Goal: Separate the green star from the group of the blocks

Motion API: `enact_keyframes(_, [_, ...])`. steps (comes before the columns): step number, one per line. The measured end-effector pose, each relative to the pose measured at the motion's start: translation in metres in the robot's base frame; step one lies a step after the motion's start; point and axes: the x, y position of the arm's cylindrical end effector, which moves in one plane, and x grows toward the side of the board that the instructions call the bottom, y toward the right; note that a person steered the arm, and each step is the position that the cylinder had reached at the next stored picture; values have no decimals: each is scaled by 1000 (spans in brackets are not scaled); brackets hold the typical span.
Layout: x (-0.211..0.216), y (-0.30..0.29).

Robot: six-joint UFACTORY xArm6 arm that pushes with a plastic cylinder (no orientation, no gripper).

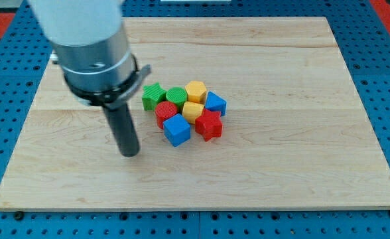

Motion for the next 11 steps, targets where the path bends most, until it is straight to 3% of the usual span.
enact_keyframes(1, [1,82])
enact_keyframes(2, [-3,124])
enact_keyframes(3, [-6,125])
enact_keyframes(4, [-31,123])
enact_keyframes(6, [-31,24])
enact_keyframes(7, [-42,21])
enact_keyframes(11, [-200,13])
